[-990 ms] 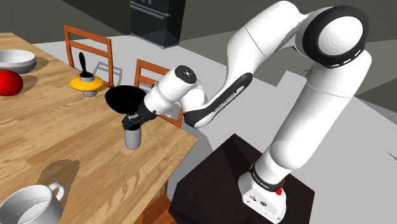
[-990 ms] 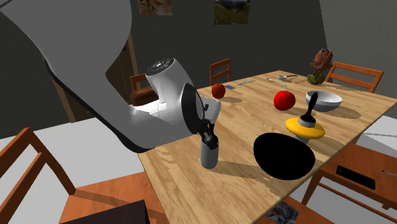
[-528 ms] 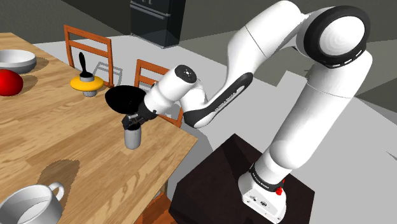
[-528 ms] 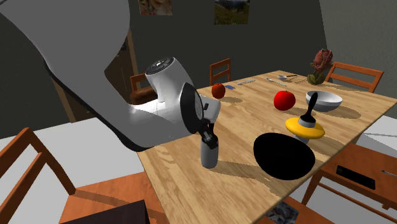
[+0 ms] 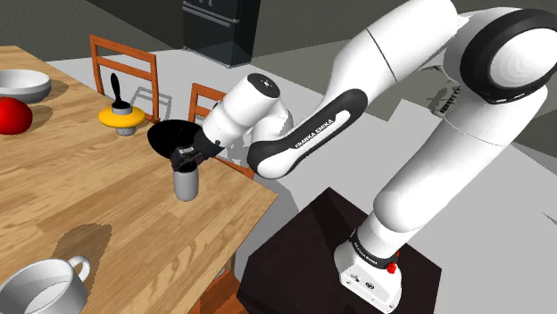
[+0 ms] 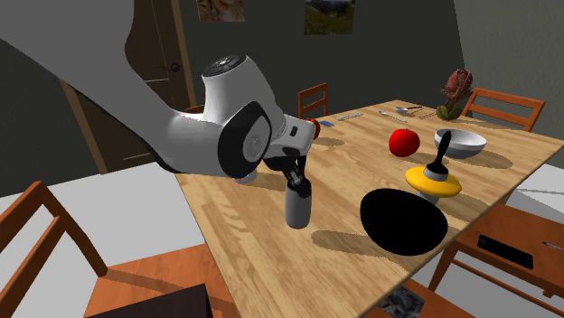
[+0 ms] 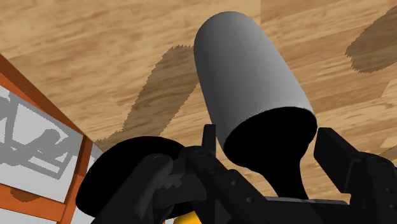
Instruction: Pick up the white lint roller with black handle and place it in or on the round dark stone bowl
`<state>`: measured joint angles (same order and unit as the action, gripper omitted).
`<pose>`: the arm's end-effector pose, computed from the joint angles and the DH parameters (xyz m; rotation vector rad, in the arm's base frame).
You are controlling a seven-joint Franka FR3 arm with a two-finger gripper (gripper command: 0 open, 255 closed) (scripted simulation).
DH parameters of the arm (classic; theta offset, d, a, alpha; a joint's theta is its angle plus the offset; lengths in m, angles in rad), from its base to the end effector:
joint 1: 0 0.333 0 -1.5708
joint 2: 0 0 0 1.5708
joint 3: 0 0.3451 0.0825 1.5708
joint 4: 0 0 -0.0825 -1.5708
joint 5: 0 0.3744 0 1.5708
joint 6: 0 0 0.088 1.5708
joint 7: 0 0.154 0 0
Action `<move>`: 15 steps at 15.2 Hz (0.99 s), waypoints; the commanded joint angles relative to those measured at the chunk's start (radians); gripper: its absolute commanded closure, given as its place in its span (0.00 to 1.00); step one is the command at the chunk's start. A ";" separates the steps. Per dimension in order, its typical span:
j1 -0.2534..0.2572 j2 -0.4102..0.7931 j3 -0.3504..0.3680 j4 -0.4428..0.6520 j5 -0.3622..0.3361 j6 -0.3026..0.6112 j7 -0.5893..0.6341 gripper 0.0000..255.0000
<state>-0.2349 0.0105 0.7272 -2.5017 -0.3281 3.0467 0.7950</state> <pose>0.4509 0.2685 0.3347 -2.8255 -0.0192 -0.7118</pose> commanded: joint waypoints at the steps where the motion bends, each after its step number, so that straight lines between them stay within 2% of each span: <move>1: 0.000 -0.042 0.026 -0.007 0.172 -0.022 -0.133 1.00; 4: 0.045 -0.087 0.000 0.001 0.312 -0.063 -0.242 1.00; 7: 0.085 -0.126 -0.030 0.013 0.397 -0.108 -0.307 1.00; 15: 0.142 -0.214 -0.087 0.058 0.507 -0.230 -0.391 1.00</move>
<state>-0.0976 -0.1936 0.6461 -2.4514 0.1703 2.8321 0.4113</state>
